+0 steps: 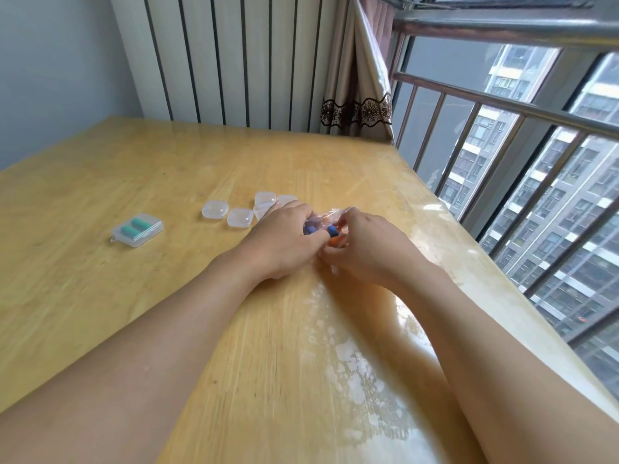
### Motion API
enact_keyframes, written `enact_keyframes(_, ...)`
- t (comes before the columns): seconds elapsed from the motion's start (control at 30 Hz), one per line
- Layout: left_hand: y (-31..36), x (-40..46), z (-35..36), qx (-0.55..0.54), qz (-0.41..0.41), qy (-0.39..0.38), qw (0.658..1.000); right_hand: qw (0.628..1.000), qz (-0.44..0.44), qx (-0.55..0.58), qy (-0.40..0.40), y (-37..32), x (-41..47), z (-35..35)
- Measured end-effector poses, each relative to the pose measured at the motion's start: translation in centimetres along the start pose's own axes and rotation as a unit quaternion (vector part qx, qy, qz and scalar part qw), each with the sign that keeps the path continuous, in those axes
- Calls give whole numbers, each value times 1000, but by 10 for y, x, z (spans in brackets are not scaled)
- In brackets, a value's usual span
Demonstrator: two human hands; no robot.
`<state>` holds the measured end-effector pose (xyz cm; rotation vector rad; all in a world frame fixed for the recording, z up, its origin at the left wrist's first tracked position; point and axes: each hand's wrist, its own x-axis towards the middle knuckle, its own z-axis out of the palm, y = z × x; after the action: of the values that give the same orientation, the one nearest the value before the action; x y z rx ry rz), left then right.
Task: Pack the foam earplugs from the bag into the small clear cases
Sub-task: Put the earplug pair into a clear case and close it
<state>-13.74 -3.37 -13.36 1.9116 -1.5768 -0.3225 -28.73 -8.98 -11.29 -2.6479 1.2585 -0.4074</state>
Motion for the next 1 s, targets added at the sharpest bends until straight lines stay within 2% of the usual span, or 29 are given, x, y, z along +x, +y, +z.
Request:
enact_keyframes(0.3, 0, 0, 3, -18, 13, 41, 999, 999, 15, 42, 24, 2, -1, -2)
enact_keyframes(0.5, 0, -2, 3, -9, 14, 42, 999, 995, 21, 95, -20, 0, 1, -4)
enact_keyframes(0.67, 5, -3, 7, -3, -5, 61, 998, 991, 28, 133, -18, -4, -2, -6)
enact_keyframes(1.0, 4, 3, 9, -5, 9, 91, 996, 984, 59, 166, -35, -6, 4, 2)
